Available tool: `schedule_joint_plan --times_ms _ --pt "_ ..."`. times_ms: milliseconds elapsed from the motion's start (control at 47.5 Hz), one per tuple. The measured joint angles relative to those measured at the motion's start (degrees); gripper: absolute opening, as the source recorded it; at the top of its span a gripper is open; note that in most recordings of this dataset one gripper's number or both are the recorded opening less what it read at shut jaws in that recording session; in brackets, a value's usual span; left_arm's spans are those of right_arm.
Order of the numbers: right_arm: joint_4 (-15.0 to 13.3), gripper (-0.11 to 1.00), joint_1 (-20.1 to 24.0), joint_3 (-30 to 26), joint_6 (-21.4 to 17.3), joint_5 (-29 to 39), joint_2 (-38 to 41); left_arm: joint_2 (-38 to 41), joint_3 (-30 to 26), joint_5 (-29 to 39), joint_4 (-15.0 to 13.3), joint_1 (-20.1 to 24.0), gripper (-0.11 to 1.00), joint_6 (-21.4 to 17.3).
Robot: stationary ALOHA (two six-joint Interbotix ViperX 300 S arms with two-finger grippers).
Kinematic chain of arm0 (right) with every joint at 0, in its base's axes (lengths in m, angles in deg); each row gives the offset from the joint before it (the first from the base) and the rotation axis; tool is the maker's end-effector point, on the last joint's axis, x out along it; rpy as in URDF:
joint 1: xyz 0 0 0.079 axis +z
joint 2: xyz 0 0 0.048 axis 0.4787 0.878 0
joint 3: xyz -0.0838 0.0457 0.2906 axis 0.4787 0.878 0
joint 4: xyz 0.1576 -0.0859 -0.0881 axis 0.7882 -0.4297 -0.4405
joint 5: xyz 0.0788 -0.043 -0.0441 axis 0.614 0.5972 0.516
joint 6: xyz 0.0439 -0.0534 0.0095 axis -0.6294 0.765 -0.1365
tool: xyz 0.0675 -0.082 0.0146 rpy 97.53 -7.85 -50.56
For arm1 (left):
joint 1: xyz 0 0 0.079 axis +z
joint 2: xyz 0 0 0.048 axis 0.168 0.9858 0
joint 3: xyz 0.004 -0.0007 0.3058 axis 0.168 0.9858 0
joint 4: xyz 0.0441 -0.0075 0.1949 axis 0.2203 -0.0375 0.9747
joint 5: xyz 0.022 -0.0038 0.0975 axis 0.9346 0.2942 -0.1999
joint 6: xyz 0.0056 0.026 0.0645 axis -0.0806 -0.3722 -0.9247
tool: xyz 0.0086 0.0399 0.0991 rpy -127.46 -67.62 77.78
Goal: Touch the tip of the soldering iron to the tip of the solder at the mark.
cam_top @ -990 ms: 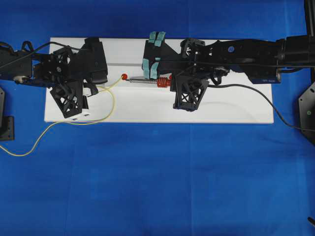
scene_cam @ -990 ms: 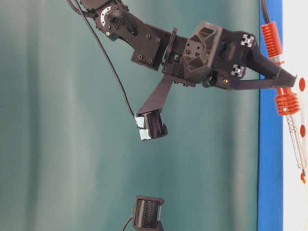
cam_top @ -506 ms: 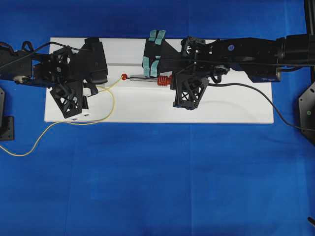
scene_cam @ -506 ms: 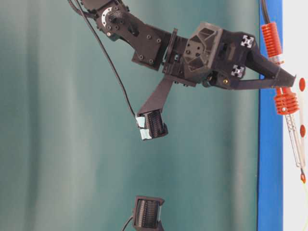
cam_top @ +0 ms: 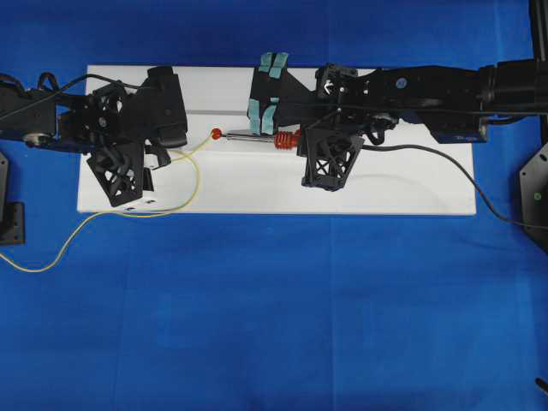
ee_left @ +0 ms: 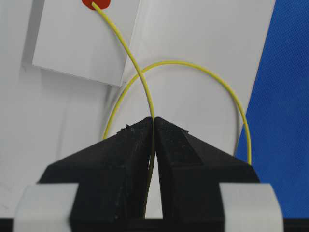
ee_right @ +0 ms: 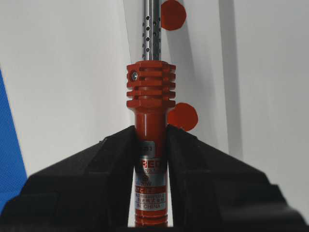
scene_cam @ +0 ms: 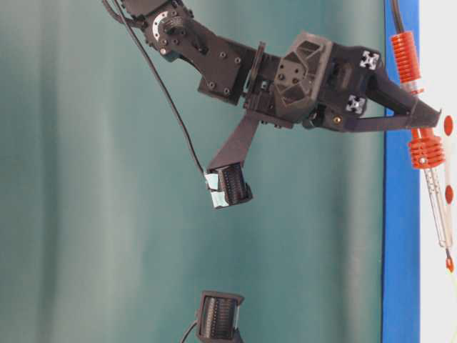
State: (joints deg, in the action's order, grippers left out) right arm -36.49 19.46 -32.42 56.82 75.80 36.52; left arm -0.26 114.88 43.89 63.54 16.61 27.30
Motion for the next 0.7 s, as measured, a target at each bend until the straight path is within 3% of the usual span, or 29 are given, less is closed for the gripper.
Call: schedule_joint_plan --times_ms 695 --pt "-0.1 0.06 -0.1 -1.0 -0.1 1.1 0.6 0.3 -0.1 0.2 0.0 -0.7 0.02 0.0"
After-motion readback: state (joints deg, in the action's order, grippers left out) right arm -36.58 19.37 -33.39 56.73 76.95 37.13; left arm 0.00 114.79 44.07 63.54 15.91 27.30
